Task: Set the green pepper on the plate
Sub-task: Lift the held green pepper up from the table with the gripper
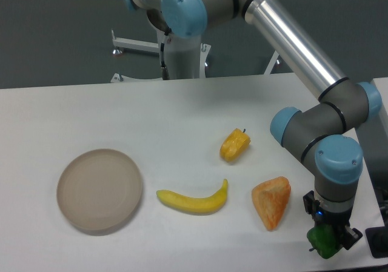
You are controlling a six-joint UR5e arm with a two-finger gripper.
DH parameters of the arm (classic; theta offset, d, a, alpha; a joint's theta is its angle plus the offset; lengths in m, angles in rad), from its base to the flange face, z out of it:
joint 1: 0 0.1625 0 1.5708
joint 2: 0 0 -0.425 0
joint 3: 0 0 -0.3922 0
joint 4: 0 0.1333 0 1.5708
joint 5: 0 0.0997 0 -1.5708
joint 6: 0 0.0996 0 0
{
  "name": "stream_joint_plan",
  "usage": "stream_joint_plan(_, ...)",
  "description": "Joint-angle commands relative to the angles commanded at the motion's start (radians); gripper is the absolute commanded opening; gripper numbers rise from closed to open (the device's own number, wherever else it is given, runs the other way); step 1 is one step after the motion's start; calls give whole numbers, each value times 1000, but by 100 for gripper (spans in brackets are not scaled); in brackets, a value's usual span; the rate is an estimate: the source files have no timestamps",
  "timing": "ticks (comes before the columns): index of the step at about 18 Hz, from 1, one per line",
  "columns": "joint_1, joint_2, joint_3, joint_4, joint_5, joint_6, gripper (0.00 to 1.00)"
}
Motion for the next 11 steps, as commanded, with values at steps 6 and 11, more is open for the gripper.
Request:
stream_joint_plan(6, -2, 12, -5, -6, -20, -12, 41)
stream_joint_plan(11, -43, 69, -75, -37, -34, -78, 41)
